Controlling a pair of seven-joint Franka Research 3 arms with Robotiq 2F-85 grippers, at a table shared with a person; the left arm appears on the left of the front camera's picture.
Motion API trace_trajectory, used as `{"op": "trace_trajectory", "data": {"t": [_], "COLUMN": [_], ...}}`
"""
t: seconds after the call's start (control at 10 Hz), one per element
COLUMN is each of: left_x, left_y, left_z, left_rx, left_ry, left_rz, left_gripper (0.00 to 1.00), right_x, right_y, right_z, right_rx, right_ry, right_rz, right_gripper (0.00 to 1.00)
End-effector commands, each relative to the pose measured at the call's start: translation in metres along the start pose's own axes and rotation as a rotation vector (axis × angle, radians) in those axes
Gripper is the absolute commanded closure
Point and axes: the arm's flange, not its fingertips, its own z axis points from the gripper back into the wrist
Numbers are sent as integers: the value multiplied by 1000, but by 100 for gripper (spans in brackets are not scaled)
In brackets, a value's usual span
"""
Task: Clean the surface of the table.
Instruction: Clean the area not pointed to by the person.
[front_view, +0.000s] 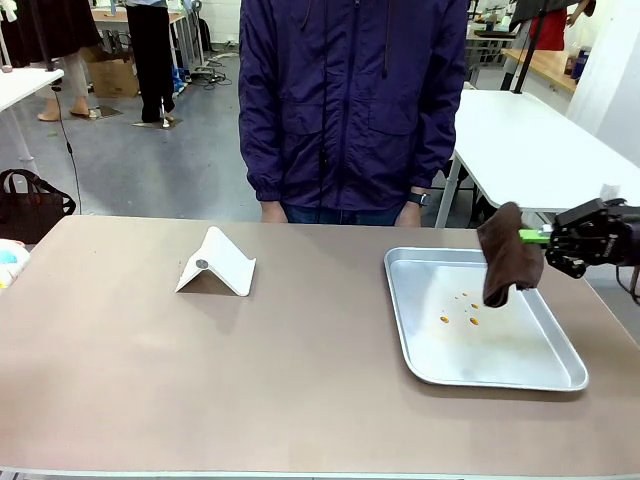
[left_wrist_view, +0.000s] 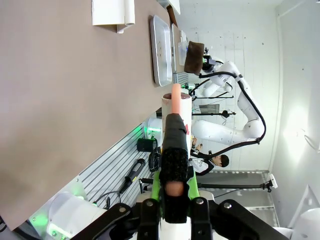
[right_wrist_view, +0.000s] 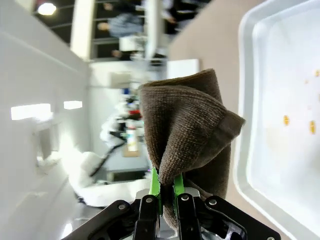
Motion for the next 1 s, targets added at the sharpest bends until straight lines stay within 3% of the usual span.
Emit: {"op": "trace_trajectory", "data": {"t": [0.0, 0.4, 0.5, 0.7, 0.9], "left_x": [-1, -1, -1, -1, -1], "left_y": [-5, -5, -5, -5, -5], "left_z": [4, 4, 4, 4, 4], "left_rx": [-17, -17, -17, -17, -17], "left_ry": [-2, -2, -2, -2, -2], "left_rz": [2, 2, 2, 2, 2], "left_gripper": [90, 90, 90, 90, 90], "right_x": [16, 37, 41, 53, 61], "right_y": [18, 36, 33, 13, 1], "right_z": [-3, -7, -11, -22, -27], "right_rx": [-345, -678, -711, -855, -892], "right_ry": [33, 218, 234, 169, 89], "right_rz": [-36, 4, 3, -53, -77], "right_gripper": [89, 89, 89, 89, 89]}}
